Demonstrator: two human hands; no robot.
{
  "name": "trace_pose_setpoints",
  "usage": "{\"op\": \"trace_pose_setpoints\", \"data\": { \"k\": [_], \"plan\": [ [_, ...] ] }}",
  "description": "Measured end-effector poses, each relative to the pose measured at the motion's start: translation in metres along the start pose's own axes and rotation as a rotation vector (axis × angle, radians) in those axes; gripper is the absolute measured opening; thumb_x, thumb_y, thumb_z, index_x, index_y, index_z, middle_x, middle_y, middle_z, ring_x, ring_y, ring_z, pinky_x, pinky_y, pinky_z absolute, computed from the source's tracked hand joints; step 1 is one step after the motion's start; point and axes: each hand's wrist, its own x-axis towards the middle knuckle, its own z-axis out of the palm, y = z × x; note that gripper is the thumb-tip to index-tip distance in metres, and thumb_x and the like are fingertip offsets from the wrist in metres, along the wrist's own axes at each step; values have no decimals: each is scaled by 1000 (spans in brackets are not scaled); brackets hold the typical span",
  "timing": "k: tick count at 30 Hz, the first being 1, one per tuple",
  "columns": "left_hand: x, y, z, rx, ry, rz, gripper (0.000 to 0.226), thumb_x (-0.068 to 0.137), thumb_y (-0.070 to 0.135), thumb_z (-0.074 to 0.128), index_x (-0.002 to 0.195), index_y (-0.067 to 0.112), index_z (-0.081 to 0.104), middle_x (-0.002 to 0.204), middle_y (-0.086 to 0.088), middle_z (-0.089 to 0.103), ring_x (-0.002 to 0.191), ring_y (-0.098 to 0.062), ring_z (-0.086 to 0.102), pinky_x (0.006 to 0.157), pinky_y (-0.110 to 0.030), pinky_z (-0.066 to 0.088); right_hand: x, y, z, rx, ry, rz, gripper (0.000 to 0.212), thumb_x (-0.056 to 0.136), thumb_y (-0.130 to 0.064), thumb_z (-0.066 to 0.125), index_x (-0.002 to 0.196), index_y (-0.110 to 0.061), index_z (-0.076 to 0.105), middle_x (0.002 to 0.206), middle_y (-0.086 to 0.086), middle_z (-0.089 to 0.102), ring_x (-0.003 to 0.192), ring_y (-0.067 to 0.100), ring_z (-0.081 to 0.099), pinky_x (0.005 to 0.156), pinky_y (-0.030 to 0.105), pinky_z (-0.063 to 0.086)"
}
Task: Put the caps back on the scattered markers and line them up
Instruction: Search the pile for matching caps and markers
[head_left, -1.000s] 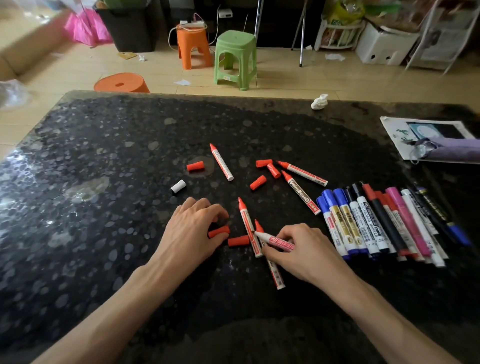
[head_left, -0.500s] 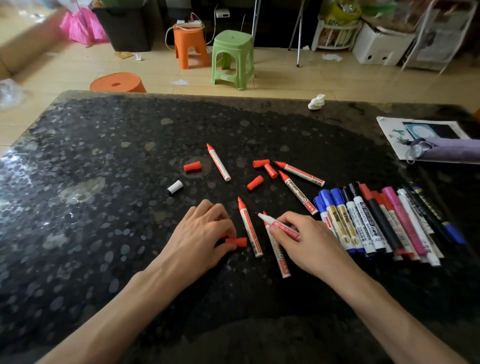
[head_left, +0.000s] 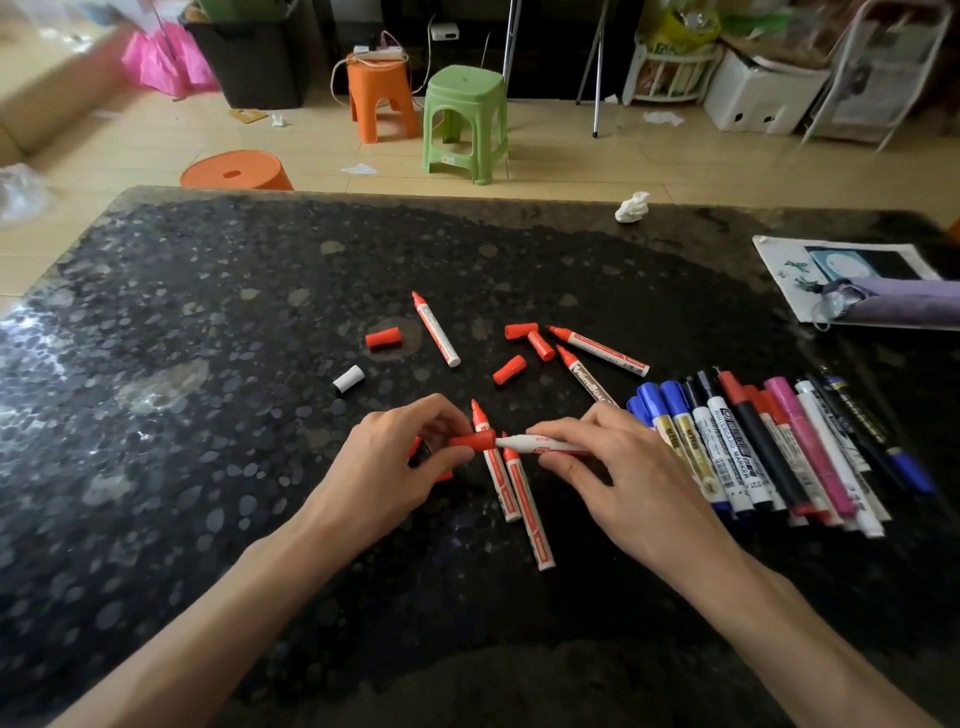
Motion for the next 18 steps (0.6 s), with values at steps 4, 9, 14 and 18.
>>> {"op": "trace_pose_setpoints", "data": {
  "k": [4, 9, 14, 18],
  "plan": [
    [-1, 7, 3, -84, -24, 29, 12, 90, 26, 77, 100, 29, 72, 86, 21, 74, 85, 1, 68, 73, -9, 44, -1, -4, 7, 20, 14, -46, 34, 100, -46, 58, 132, -40, 66, 96, -16, 53, 96, 2, 55, 81, 20, 48],
    [-4, 9, 6, -195, -22, 9, 14, 91, 22, 76, 104, 27, 79, 82, 16, 76, 80, -5, 72, 74, -13, 50, -4, -9, 14, 48, 76, -70, 27, 102, -45, 54, 123, -36, 68, 100, -18, 61, 98, 1, 58, 82, 24, 52],
    [-2, 8, 8, -229, -44, 1, 12, 93, 19, 75, 101, 27, 78, 79, 11, 75, 76, -10, 72, 72, -15, 51, -3, -11, 15, 19, 74, -62, 26, 103, -47, 54, 122, -37, 69, 97, -18, 63, 95, 2, 60, 76, 25, 52],
    [2, -6, 10, -30, 7, -30, 13, 93, 25, 73, 102, 35, 72, 88, 21, 72, 87, -2, 67, 79, -16, 51, 0, 0, 9, -38, 72, 28, 25, 102, -50, 53, 116, -37, 69, 96, -15, 66, 90, 6, 62, 76, 33, 53]
  ]
}}
